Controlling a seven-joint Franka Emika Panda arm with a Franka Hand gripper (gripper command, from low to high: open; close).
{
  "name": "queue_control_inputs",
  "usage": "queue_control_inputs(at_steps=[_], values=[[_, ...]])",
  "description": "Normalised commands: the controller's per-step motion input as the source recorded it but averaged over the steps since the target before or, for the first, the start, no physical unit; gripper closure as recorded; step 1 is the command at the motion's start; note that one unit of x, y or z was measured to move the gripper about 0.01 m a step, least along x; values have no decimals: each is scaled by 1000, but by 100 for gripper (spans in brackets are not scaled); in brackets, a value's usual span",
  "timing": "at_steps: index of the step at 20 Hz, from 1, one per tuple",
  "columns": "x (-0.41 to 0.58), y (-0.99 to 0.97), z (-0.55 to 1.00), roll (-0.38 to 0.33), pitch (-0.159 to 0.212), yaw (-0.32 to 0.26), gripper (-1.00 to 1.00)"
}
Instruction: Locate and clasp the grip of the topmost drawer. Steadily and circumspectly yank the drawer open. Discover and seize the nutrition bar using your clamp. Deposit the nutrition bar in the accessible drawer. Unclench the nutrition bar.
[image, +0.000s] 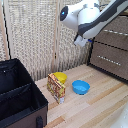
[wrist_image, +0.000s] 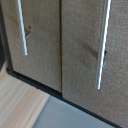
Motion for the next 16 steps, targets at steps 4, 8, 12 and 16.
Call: queue_control_inputs(at_steps=[4, 8, 12, 16], values=[[-316, -661, 0, -210, -12, 49, -100], [-169, -603, -6, -199, -3, 67, -100], [-9, -520, 0, -205, 0, 102, -100], [0, -424, 0, -179, 11, 123, -100]])
